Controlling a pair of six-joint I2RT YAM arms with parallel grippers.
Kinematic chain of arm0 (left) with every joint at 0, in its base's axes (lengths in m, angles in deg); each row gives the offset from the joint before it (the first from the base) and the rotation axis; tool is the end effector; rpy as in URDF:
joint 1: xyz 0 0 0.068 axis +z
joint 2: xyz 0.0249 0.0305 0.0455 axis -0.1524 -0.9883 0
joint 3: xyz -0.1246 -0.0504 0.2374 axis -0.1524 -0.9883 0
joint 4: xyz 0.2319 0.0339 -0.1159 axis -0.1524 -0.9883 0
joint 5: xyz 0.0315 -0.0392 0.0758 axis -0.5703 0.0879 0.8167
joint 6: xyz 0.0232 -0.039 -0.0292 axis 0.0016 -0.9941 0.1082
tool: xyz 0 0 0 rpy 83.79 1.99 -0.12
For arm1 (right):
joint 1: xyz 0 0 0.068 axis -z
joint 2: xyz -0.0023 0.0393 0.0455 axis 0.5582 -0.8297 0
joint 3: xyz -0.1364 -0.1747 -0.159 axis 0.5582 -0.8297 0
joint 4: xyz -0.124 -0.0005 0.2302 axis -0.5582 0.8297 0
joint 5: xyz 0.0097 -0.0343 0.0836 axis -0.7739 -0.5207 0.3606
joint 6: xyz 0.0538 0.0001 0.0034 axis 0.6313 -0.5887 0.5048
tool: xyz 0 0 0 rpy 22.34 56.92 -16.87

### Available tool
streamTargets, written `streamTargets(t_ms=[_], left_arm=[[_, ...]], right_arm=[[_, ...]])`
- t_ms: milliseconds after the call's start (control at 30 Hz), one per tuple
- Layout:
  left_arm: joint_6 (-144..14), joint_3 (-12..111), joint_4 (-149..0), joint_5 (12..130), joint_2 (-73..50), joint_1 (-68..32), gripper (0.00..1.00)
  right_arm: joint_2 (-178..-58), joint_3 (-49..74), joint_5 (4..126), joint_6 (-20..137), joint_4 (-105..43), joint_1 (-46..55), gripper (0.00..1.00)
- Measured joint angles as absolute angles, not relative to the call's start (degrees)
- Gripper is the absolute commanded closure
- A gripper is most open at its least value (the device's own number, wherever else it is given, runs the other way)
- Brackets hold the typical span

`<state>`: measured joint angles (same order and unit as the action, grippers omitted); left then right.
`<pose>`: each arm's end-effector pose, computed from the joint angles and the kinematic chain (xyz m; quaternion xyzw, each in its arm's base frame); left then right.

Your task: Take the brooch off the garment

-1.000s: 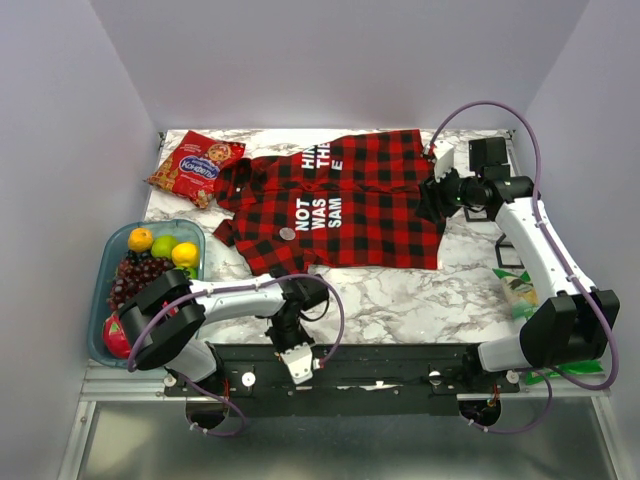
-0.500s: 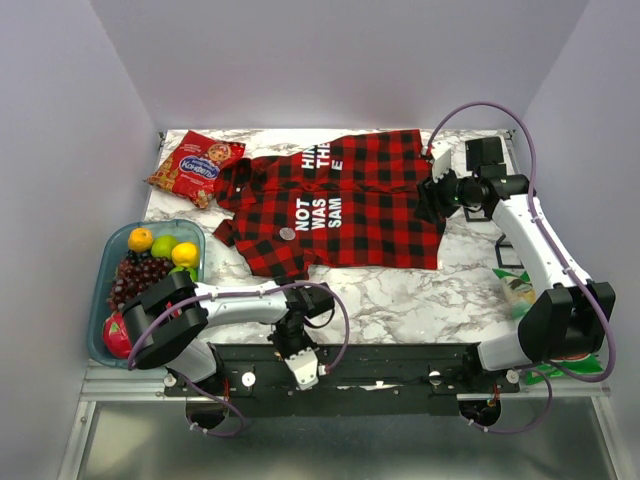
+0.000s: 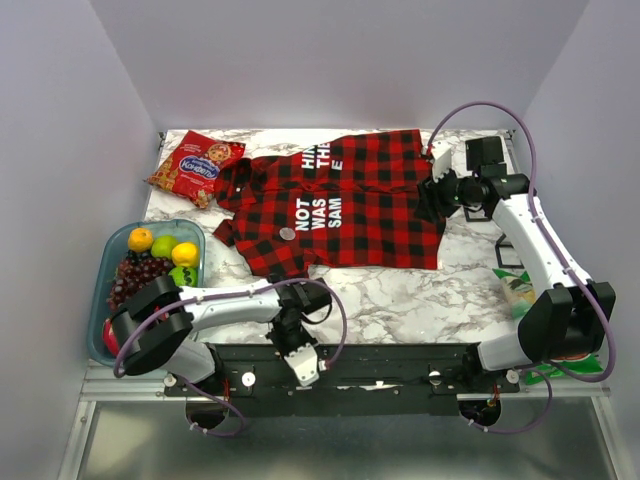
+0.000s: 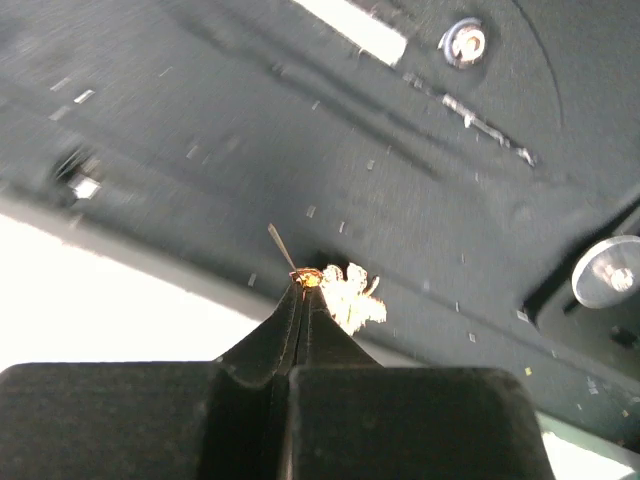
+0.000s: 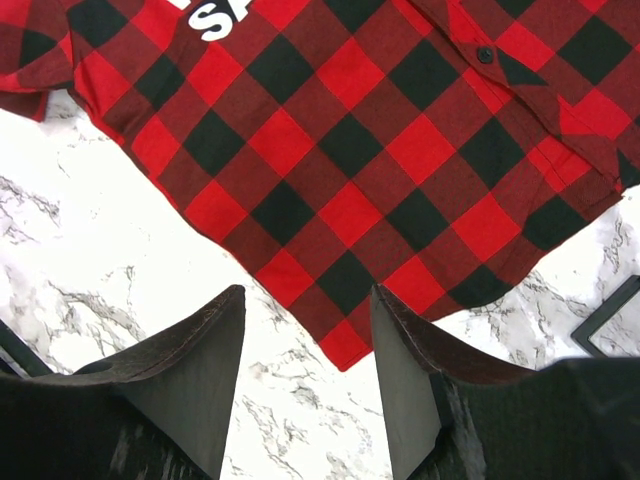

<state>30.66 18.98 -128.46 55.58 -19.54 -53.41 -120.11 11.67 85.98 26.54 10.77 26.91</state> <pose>0.0838 -0.1892 0.1513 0.9338 0.2919 -0.2069 0.0068 0.3020 0.0545 0.3196 -0.3312 0.8531 0.1798 0.3608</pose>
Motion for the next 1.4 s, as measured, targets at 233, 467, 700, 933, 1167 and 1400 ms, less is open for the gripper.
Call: streamTargets(t_ms=[233, 467, 700, 933, 1167, 1400], left_arm=[[29.33, 27.81, -133.9, 53.0, -10.01, -44.88, 1.0], [23.27, 31.53, -132.94, 52.32, -9.7, -39.13, 1.0], [14.27, 41.91, -130.78, 49.33, -21.48, -30.7, 0.63], [24.98, 40.46, -135.8, 43.84, -20.46, -26.59, 0.57], [35.71, 34.8, -140.63, 41.35, -21.0, -29.65, 0.53], [33.85, 22.43, -134.23, 44.93, -13.05, -44.55, 0.43]], right_arm=[[-120.11, 13.68, 86.05, 26.56, 11.64, 26.91, 0.4], [-123.48, 17.57, 86.57, 28.01, 12.02, 26.89, 0.4], [-127.48, 23.95, 87.27, 29.1, 14.81, 26.89, 0.41], [-127.54, 23.56, 87.6, 29.54, 15.12, 26.91, 0.41], [-127.24, 19.67, 86.29, 26.78, 16.1, 26.89, 0.41], [-125.2, 15.23, 88.37, 25.23, 15.43, 26.89, 0.43]])
